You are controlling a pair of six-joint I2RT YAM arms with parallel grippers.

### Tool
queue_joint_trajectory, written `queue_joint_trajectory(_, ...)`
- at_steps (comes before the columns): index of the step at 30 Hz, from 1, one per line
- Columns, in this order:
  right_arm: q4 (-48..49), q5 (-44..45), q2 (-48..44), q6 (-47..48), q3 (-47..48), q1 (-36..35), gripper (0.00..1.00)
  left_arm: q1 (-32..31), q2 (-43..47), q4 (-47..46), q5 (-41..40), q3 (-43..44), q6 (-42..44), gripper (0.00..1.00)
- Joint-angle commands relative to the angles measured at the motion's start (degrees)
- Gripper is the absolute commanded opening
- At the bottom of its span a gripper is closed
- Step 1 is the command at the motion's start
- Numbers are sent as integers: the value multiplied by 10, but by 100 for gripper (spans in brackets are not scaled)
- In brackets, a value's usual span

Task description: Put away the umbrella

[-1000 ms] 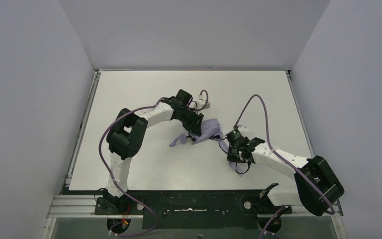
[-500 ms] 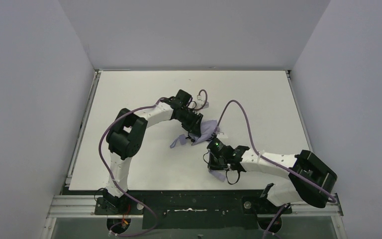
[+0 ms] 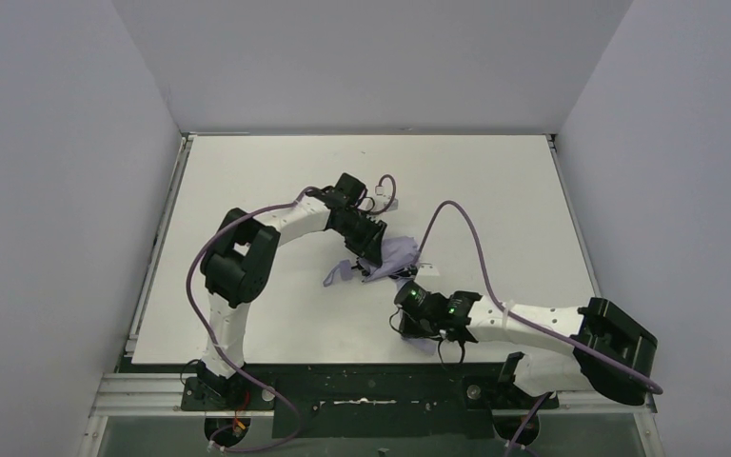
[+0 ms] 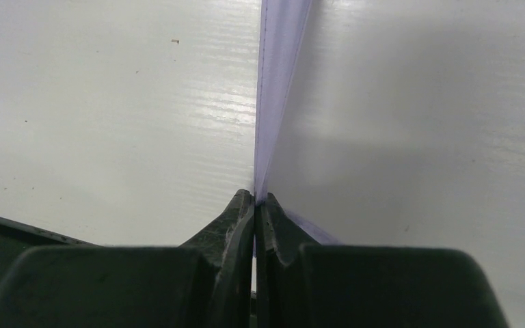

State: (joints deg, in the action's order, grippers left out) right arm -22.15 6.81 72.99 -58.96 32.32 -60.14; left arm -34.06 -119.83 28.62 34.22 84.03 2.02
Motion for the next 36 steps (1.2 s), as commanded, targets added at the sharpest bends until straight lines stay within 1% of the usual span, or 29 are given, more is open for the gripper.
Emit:
queue_joint_trajectory(1,-64,-117,-14,-9,-13,-30,0,15,19,-81,-220,-19,13,0)
queue_joint_trajectory(6,-74,-115,-8,-15,-30,-30,0,-5,26,-101,-252,-43,27,0)
queue_joint_trajectory(10,-102,-79,-18,-19,-41,-29,0,-35,28,-116,-283,-61,45,0)
queue_joint_trajectory(16,-69,-70,-54,-26,-66,-16,1,-56,34,-145,-300,-88,60,0)
queue_joint_trajectory(18,-70,-70,-62,-27,-71,-13,6,-60,35,-149,-302,-93,68,0)
queue_joint_trajectory(21,-85,-70,-70,-26,-70,-12,10,-67,36,-152,-305,-97,81,0)
queue_joint_trajectory(25,-109,-52,-73,-23,-68,-12,21,-69,33,-151,-297,-98,89,0)
queue_joint_trajectory(30,-131,-45,-83,-21,-63,-12,23,-75,28,-145,-301,-99,109,0)
queue_joint_trajectory(33,-154,-27,-104,-4,-44,-14,25,-78,29,-146,-306,-102,120,0)
queue_joint_trajectory(34,-164,-18,-117,9,-32,-13,27,-79,29,-149,-307,-105,125,0)
queue_joint_trajectory(36,-204,24,-142,33,2,-14,37,-82,32,-154,-312,-111,134,0)
